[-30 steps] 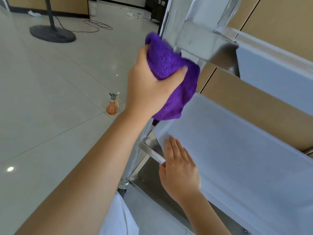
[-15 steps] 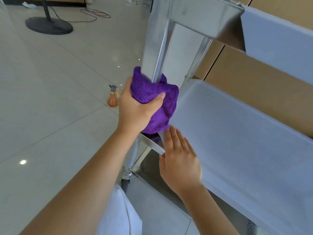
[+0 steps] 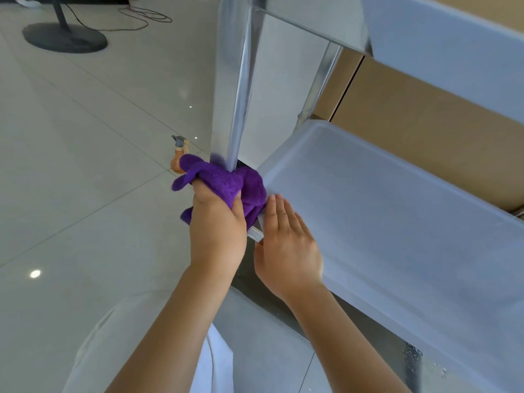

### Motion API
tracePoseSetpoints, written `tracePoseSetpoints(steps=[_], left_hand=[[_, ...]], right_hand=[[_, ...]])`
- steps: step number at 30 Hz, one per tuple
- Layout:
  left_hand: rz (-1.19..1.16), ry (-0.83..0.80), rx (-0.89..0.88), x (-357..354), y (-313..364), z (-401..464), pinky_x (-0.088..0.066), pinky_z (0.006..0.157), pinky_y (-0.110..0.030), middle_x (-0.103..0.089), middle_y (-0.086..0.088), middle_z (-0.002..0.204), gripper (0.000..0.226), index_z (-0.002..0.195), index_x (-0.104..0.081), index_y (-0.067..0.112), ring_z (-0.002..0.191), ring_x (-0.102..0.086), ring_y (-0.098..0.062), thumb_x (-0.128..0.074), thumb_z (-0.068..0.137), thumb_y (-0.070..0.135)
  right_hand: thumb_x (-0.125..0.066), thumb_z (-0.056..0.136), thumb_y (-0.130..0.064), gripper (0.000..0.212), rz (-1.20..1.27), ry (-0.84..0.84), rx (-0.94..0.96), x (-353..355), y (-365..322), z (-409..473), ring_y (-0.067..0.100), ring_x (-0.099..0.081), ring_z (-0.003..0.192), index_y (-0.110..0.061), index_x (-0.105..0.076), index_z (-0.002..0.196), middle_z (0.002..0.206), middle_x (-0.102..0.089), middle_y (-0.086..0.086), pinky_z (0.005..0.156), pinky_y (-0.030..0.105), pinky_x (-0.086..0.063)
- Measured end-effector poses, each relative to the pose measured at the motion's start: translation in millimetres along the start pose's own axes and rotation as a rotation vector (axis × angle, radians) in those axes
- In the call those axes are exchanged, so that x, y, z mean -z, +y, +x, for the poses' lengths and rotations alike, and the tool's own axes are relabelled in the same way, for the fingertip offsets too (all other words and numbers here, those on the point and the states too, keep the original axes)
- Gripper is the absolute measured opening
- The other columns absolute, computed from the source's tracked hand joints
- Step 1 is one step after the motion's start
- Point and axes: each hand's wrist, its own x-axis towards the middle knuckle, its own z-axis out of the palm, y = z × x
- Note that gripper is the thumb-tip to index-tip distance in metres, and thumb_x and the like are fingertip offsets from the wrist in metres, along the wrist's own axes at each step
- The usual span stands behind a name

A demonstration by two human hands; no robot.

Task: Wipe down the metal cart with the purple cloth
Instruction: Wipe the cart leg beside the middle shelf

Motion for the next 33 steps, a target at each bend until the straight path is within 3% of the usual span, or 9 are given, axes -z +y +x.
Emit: tracePoseSetpoints(steps=[3, 5, 10, 12, 14, 16, 20, 26, 33], left_hand=[[0.258, -0.101, -0.038, 11.9, 6.1, -10.8, -0.03, 0.065, -0.019, -0.061, -0.017, 0.111, 0.045, 0.13, -0.038, 0.001, 0.098, -0.061, -0.03, -0.046, 0.096, 0.028], [0.359, -0.146, -0.104, 17.3, 13.4, -21.5, -0.029, 0.064, -0.019, -0.061, -0.014, 0.109, 0.042, 0.127, -0.042, 0.003, 0.096, -0.061, -0.028, -0.046, 0.096, 0.03], [0.372, -0.219, -0.304, 11.4, 14.8, -40.4, -0.048, 0.07, -0.033, -0.057, -0.018, 0.111, 0.044, 0.123, -0.051, 0.0, 0.097, -0.059, -0.034, -0.061, 0.087, 0.024], [0.423, -0.241, -0.382, -0.2, 12.2, -34.5, -0.05, 0.089, -0.039, -0.052, -0.019, 0.125, 0.049, 0.125, -0.051, -0.002, 0.113, -0.053, -0.035, -0.059, 0.087, 0.028], [0.551, -0.289, -0.332, -12.9, 18.1, -21.6, -0.039, 0.103, -0.038, -0.048, -0.019, 0.132, 0.052, 0.129, -0.046, -0.002, 0.124, -0.045, -0.031, -0.046, 0.093, 0.036], [0.729, -0.321, -0.227, -29.9, 27.1, -2.6, -0.03, 0.107, -0.036, -0.045, -0.02, 0.134, 0.059, 0.131, -0.04, -0.003, 0.127, -0.04, -0.031, -0.034, 0.096, 0.044], [0.953, -0.386, -0.13, -64.4, 39.8, 26.8, -0.033, 0.101, -0.04, -0.042, -0.027, 0.132, 0.077, 0.133, -0.031, -0.011, 0.121, -0.041, -0.037, -0.026, 0.095, 0.055], [0.782, -0.32, -0.091, -98.8, 35.6, 73.3, -0.038, 0.079, -0.037, -0.053, -0.019, 0.117, 0.067, 0.12, -0.043, -0.002, 0.106, -0.053, -0.034, -0.031, 0.093, 0.059], [0.688, -0.381, -0.093, -146.0, 43.2, 114.1, -0.032, 0.073, -0.034, -0.057, -0.014, 0.117, 0.062, 0.12, -0.044, 0.002, 0.106, -0.055, -0.032, -0.034, 0.093, 0.057]], right_hand=[[-0.05, 0.089, -0.023, 0.079, 0.113, -0.075, 0.035, 8.6, 1.0, 2.9, 0.02, -0.012, 0.145, -0.001, -0.003, 0.149, 0.157, -0.012, 0.012, 0.114, 0.026, -0.01], [-0.048, 0.092, -0.026, 0.085, 0.261, -0.129, -0.004, 17.1, 3.3, 2.6, 0.013, 0.002, 0.146, -0.008, 0.014, 0.148, 0.159, 0.003, 0.002, 0.114, 0.023, -0.008], [-0.054, 0.086, -0.009, 0.092, 0.617, -0.281, -0.041, 37.4, 30.8, -4.4, 0.009, -0.002, 0.144, -0.015, 0.012, 0.149, 0.159, -0.004, -0.002, 0.109, 0.014, -0.009], [-0.055, 0.091, -0.035, 0.092, 0.43, -0.335, -0.041, 39.9, 52.8, -11.6, 0.012, 0.008, 0.145, -0.013, 0.013, 0.149, 0.159, 0.007, 0.0, 0.113, 0.02, -0.001], [-0.045, 0.086, -0.063, 0.101, 0.23, -0.354, -0.088, 39.0, 69.0, -21.0, 0.013, 0.015, 0.144, -0.013, 0.016, 0.148, 0.158, 0.016, 0.0, 0.113, 0.025, 0.006], [-0.036, 0.084, -0.071, 0.1, 0.142, -0.34, -0.086, 34.5, 73.3, -27.6, 0.012, 0.018, 0.143, -0.015, 0.018, 0.148, 0.156, 0.021, 0.0, 0.111, 0.025, 0.012], [-0.032, 0.086, -0.071, 0.097, 0.137, -0.291, -0.074, 29.9, 73.8, -28.5, 0.011, 0.018, 0.143, -0.016, 0.018, 0.148, 0.157, 0.02, -0.001, 0.109, 0.024, 0.014], [-0.028, 0.087, -0.07, 0.096, 0.11, -0.282, -0.063, 27.9, 76.3, -27.6, 0.013, 0.022, 0.142, -0.013, 0.021, 0.146, 0.155, 0.023, 0.002, 0.106, 0.024, 0.019], [-0.03, 0.086, -0.071, 0.1, 0.098, -0.296, -0.083, 27.4, 75.3, -23.8, 0.008, 0.038, 0.125, -0.014, 0.029, 0.143, 0.143, 0.039, -0.003, 0.097, 0.021, 0.028]])
